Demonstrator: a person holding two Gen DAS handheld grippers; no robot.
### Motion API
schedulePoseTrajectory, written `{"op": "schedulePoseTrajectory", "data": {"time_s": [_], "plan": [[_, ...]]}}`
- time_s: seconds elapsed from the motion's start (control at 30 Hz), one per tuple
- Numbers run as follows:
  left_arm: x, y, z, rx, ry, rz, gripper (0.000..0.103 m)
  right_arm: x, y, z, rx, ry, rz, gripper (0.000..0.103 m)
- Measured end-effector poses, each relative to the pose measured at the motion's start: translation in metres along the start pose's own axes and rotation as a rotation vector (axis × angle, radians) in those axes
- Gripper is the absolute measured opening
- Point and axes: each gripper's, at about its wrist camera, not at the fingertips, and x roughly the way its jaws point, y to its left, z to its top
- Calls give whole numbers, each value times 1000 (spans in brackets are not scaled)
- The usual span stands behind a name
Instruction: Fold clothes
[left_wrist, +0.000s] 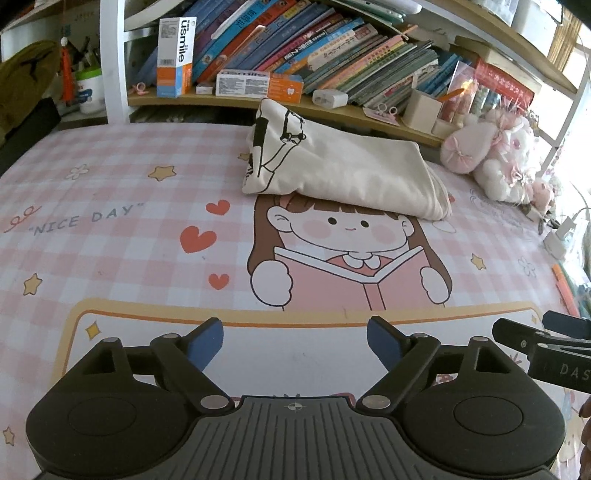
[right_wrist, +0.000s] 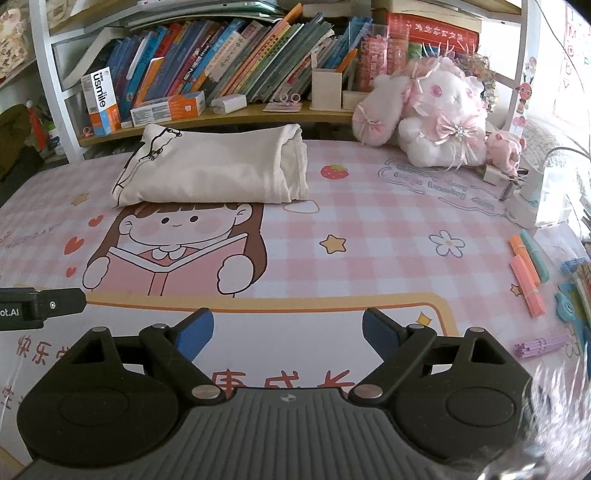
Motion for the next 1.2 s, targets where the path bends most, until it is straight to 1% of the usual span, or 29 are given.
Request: {"op": "schedulePoseTrajectory", "data": {"time_s": [0.4,0.53,0.7,0.83,1.2], "plan": [[-2,-4,0,22,-8,-5,87,2,4,-1,-17,17,-2,88],[-2,-5,0,28,-5,0,87,2,5,-3,-23,23,0,91],[-2,-7,1,50,3,33,87,4,4,-2,-19,28,1,96],[-3,-6,2,50,-5,24,87,5,4,-2,-19,31,-2,99],[-1,-8,3,52,1,26,88,5,5,-3,-23,30,-7,99]]}}
